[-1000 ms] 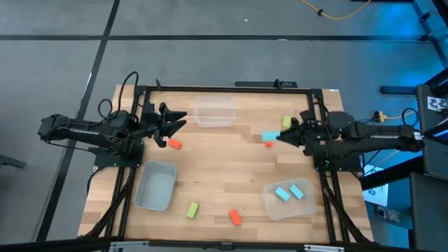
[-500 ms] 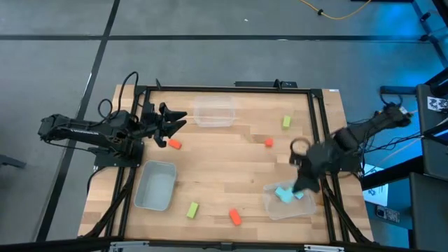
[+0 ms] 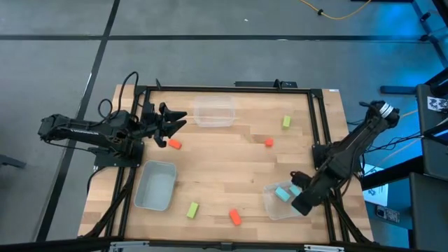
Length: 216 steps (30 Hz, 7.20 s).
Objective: Sort & place blocks by color
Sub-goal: Put the light blue half pillar block into the bottom transparent bin, then put the top left lime green half pillar block into the gray bin
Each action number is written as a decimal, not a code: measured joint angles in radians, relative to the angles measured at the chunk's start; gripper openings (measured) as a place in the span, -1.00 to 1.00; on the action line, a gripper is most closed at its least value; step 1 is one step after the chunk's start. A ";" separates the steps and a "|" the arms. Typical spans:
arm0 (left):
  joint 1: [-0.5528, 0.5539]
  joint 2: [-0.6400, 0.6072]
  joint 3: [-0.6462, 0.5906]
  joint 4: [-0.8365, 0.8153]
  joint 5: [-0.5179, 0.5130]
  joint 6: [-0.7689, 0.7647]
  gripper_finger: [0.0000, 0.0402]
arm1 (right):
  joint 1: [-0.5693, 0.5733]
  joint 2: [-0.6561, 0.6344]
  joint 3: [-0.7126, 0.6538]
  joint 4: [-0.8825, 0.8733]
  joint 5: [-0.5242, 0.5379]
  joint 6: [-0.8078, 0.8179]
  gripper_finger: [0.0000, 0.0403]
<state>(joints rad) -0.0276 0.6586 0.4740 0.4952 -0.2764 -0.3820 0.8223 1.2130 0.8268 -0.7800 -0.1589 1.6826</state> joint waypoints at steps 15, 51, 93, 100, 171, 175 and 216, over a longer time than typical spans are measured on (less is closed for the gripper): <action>0.000 0.000 0.000 0.000 0.000 0.000 -0.03 | 0.000 0.168 0.000 -0.018 0.008 0.022 -0.70; 0.000 0.000 0.000 0.000 0.000 0.000 -0.03 | -0.090 -0.177 0.000 0.277 0.478 -0.222 0.25; 0.000 0.000 0.001 -0.017 0.007 0.000 -0.03 | -0.945 -0.181 -0.304 1.461 0.033 -1.399 0.25; 0.000 0.000 0.001 -0.017 0.007 0.000 -0.03 | -0.945 -0.181 -0.304 1.459 0.034 -1.399 0.25; 0.898 0.860 0.234 -1.089 0.182 0.172 -0.03 | -0.944 -0.181 -0.303 1.458 0.034 -1.343 0.25; 0.898 0.861 0.233 -1.086 0.184 0.183 -0.08 | -0.944 -0.181 -0.303 1.458 0.034 -1.343 0.25; -0.090 0.461 0.231 -0.152 -0.071 0.020 -0.42 | -0.849 -0.138 -0.302 1.473 0.035 -1.215 0.25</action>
<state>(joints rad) -0.1177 1.1199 0.7052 0.3433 -0.3479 -0.3624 -0.0271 1.0751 0.5247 0.6926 -0.1242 0.4675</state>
